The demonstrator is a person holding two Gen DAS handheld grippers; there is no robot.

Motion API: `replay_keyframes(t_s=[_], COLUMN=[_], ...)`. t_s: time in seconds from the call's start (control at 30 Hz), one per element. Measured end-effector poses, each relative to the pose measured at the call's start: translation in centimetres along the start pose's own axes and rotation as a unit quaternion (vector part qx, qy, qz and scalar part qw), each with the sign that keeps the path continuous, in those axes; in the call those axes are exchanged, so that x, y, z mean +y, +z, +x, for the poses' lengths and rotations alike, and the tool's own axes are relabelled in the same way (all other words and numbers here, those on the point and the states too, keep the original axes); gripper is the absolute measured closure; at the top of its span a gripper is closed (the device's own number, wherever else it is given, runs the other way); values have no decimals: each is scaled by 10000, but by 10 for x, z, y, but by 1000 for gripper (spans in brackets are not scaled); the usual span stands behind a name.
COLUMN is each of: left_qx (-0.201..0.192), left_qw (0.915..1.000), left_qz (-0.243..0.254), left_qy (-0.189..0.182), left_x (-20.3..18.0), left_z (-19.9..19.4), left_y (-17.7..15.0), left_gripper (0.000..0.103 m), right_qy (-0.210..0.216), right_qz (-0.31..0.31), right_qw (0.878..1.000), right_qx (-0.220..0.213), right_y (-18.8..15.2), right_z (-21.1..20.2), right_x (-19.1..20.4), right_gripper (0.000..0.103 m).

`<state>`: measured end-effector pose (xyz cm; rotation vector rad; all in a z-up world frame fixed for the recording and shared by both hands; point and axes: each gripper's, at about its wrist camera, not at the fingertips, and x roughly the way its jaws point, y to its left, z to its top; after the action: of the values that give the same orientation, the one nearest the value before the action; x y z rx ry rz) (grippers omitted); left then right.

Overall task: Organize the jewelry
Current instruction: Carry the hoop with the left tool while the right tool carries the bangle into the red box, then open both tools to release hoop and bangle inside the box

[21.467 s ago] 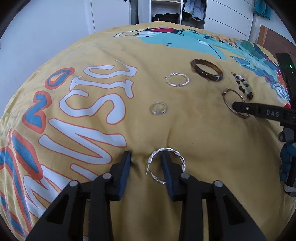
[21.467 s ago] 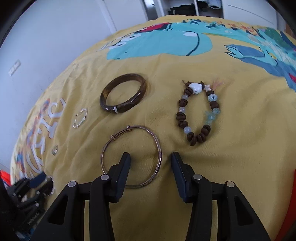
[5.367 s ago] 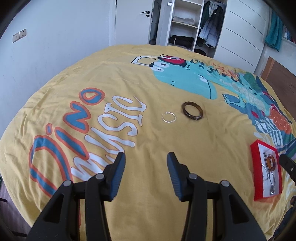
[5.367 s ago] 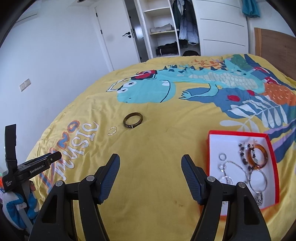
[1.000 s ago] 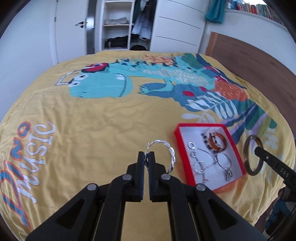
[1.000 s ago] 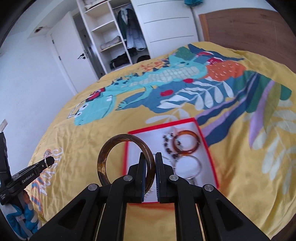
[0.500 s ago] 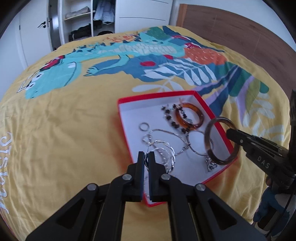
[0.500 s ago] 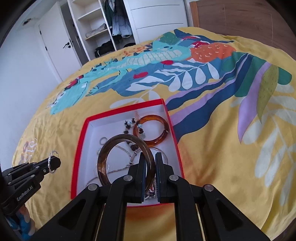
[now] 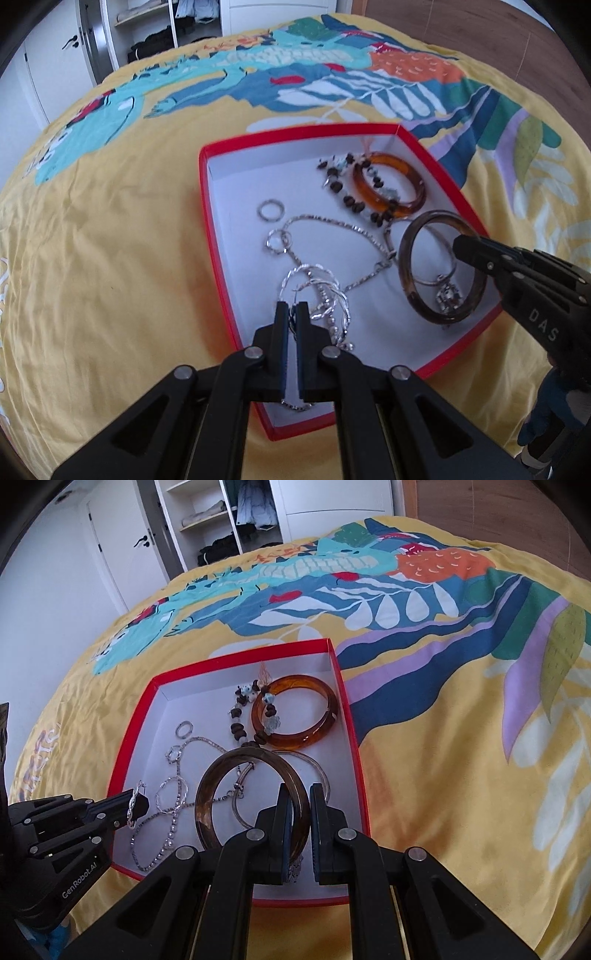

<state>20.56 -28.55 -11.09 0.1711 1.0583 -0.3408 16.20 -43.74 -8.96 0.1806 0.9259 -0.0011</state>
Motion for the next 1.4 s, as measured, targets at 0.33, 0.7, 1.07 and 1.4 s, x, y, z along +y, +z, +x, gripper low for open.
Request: replay_keyframes(t_s=[0.33,0.7,1.07,1.4], left_qx=[157,275,26,-409], left_qw=[9998,9988,9990,9987], left_qz=[-8,-80,-103,-192], left_qy=[-134,-391,-442,-217], left_x=[-3,1,1,13], left_z=[10,9,-16,-71], left_y=[-6,-7,-7,-17], left_gripper=[100,98,79,79], right_qy=[-170,-270,-384,-391], right_qz=[-135,-174,-64,167], right_qw=[9996,9992,9992,9988], right_qx=[184,238,14,-247], right_y=[-4,-7,-3,-8], right_z=[10,7,-18,-64], right_x=[-1,-3,1,9], right_gripper=[94,89,67,59])
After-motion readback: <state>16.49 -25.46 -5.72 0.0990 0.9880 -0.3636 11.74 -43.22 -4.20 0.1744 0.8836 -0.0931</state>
